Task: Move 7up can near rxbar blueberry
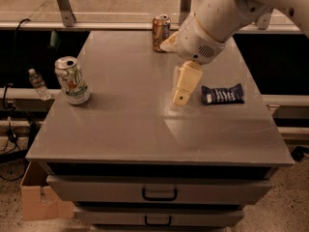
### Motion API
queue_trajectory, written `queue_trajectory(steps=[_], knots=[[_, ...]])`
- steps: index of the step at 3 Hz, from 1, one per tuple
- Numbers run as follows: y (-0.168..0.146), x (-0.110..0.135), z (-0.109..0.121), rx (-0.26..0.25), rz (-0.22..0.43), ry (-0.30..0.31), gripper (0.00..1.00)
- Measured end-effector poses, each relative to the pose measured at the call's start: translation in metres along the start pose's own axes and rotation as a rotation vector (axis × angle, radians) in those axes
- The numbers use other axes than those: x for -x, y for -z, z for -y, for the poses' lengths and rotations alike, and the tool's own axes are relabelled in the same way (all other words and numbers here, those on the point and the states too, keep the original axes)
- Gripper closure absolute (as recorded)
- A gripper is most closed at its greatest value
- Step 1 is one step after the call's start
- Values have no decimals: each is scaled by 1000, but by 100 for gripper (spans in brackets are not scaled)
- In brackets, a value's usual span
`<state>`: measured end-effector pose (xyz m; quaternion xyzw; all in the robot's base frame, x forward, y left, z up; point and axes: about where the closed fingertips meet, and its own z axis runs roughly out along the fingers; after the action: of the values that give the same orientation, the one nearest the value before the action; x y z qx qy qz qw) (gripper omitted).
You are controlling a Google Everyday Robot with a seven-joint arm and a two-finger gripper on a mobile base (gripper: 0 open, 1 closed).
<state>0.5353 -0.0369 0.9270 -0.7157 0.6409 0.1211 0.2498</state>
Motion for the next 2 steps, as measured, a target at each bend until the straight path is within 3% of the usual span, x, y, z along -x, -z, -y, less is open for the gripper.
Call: queue_trajectory(steps=[2], knots=[[-16, 7, 9, -13, 34, -6, 0]])
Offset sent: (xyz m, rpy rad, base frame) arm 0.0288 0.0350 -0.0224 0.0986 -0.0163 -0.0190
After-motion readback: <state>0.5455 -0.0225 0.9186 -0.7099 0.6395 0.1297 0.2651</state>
